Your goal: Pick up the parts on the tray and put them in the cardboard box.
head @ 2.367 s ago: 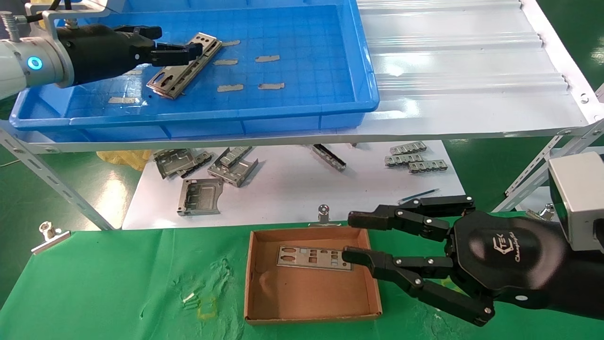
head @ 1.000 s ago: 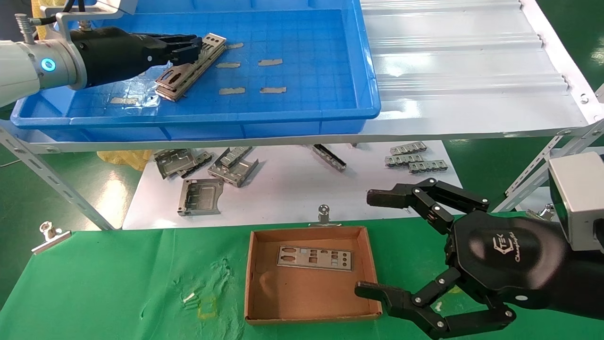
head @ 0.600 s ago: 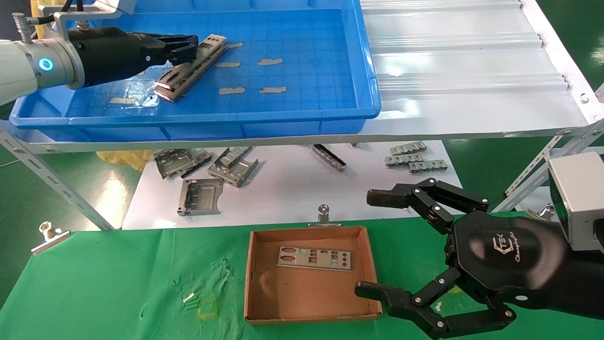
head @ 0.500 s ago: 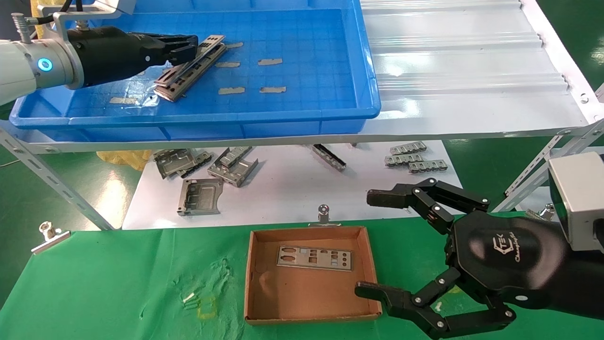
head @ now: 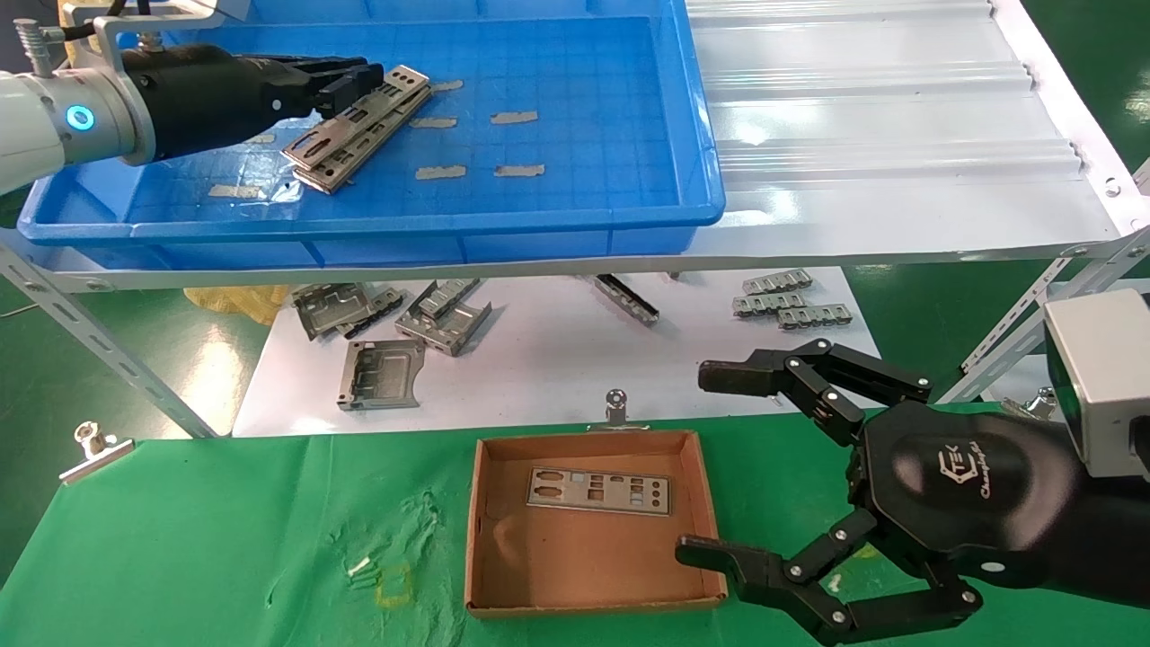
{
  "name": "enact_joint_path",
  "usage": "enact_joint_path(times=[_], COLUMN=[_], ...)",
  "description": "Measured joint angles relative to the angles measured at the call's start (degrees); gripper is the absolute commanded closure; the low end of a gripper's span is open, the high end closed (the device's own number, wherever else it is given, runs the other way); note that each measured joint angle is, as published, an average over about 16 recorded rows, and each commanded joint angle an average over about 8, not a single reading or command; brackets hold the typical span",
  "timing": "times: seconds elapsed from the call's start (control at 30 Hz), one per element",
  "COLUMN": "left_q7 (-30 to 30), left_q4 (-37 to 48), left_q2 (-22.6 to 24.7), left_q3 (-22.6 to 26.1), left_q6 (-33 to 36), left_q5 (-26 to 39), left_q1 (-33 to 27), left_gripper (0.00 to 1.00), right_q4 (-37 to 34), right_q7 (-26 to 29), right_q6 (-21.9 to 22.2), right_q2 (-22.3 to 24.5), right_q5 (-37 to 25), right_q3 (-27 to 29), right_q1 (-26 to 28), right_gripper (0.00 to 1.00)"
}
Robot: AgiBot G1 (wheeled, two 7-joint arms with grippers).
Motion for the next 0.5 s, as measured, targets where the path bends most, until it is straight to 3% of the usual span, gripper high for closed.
enact_joint_path(times=[0.5], left_q7=[1.1], left_q4=[-0.4], left_q2=[-0.6], left_q3=[0.2], left_q6=[1.9], left_q5=[0.3], left_q1=[-0.3], left_gripper=[0.0], right_q4=[0.0], right_q7=[0.0], right_q6=[0.0], right_q2=[0.0], right_q5=[0.0], right_q3=[0.0], right_q1=[0.0], right_gripper=[0.0])
